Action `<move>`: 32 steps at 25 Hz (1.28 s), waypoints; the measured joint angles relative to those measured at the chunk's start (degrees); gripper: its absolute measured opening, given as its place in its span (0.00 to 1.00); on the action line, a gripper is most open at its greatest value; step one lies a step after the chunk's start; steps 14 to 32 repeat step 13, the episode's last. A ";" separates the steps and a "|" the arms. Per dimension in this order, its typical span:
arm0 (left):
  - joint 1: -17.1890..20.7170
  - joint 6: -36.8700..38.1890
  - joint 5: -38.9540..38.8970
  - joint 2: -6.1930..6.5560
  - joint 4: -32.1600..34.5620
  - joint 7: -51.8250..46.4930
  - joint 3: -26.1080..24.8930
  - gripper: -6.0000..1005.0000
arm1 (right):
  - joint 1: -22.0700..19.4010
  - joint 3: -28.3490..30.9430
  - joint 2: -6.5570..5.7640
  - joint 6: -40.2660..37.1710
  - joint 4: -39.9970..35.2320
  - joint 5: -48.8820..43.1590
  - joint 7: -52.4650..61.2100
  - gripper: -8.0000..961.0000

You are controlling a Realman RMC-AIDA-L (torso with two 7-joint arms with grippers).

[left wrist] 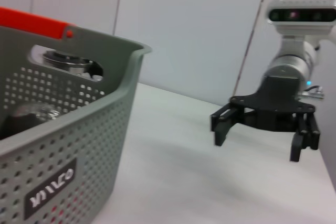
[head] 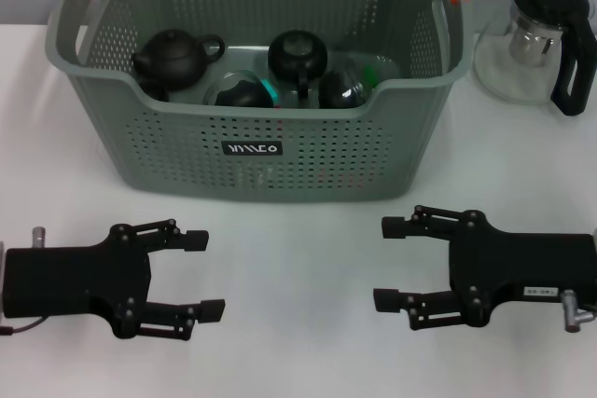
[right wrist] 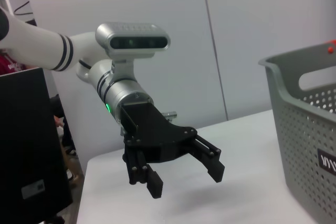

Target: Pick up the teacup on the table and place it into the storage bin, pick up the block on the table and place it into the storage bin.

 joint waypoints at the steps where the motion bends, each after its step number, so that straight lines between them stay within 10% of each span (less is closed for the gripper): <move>1: -0.03 -0.01 0.00 -0.04 -0.01 -0.10 0.25 0.90 | 0.47 -0.02 0.01 0.24 0.45 -0.20 -0.04 0.96; 32: 0.22 -0.07 -0.27 -0.16 -0.04 -0.10 0.15 0.90 | 0.92 0.47 -0.04 0.82 1.11 -1.05 -0.08 0.96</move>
